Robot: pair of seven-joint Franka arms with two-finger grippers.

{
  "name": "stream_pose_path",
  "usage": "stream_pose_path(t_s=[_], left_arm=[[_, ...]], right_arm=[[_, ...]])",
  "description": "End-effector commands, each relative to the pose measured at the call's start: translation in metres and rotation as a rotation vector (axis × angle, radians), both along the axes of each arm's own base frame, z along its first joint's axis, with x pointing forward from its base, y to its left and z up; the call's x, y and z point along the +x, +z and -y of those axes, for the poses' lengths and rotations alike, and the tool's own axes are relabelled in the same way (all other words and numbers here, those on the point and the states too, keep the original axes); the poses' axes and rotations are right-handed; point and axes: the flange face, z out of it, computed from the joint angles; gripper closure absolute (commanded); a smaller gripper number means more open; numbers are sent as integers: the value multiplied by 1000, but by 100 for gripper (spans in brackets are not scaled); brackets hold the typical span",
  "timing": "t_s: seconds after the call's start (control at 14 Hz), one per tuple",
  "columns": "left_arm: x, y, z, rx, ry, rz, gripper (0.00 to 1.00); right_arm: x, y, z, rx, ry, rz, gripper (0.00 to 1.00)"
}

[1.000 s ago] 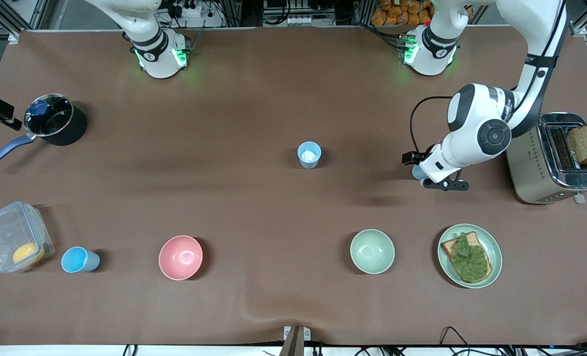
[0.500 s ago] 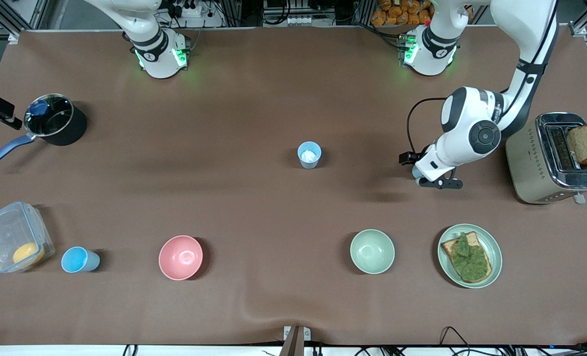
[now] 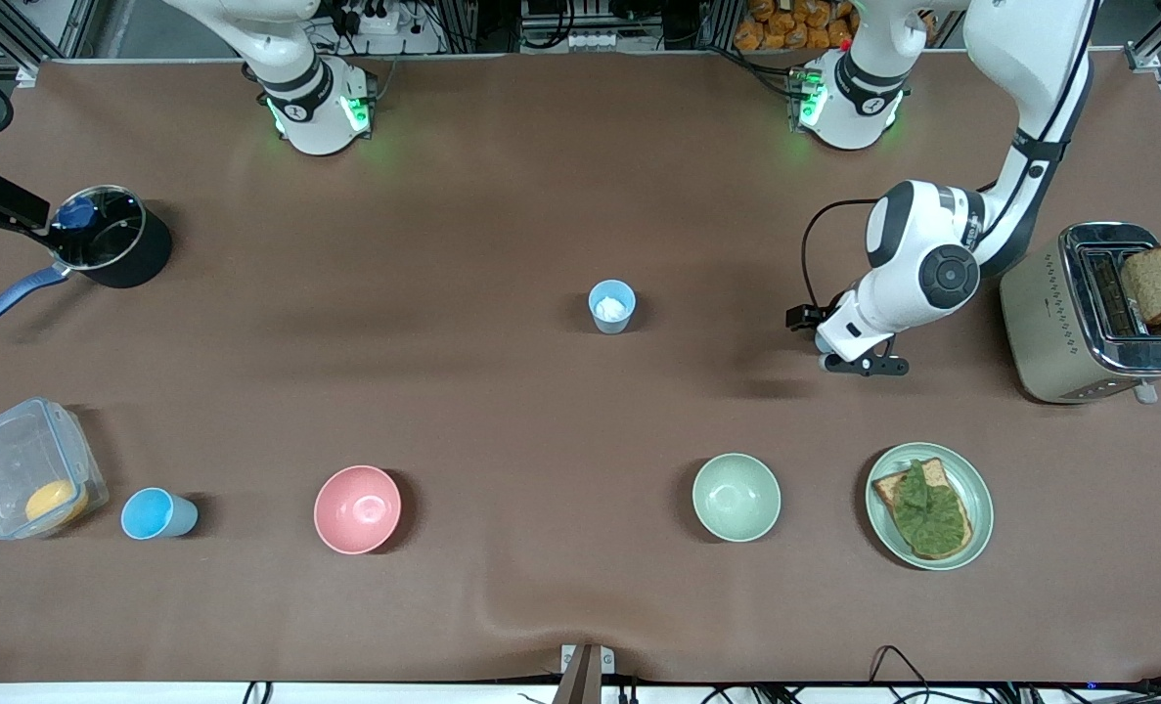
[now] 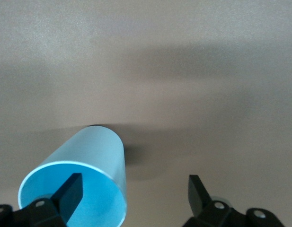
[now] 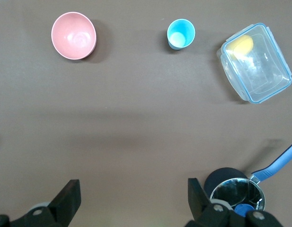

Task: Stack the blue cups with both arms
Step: 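Lower the left gripper onto the blue cup near the toaster and grasp it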

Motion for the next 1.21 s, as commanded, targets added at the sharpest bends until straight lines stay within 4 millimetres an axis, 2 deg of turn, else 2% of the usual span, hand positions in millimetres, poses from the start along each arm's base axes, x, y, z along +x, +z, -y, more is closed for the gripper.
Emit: stream_pose_path(t_s=[0.0,0.21,0.29,0.43,0.57,0.64,0.79,1.0,1.14], left_arm=[[-1,3,-1,40,-74,34,32],[-1,4,-2,47,-112,41,90],[0,5,-3,48,-112,41,100],[1,6,-5,42,-97,42,100],[6,19,-5,39,-92,61,100],[7,28,1,36,-103,77,100],[9,54,30,19,-142,115,100],[16,101,57,14,-178,140,100],[23,126,68,-13,-163,121,100]], right_arm=[[-3,6,-7,-4,-11,-4,0],[-6,5,-5,-2,-14,-27,0],[-6,5,-4,-2,-16,-28,0],[-6,4,-4,-1,-15,-30,0],[-6,2,-3,2,-20,-33,0],[-6,1,-4,2,-20,-34,0],[-5,2,-4,6,-20,-32,0],[-6,2,-2,10,-23,-32,0],[-5,1,-1,12,-23,-33,0]])
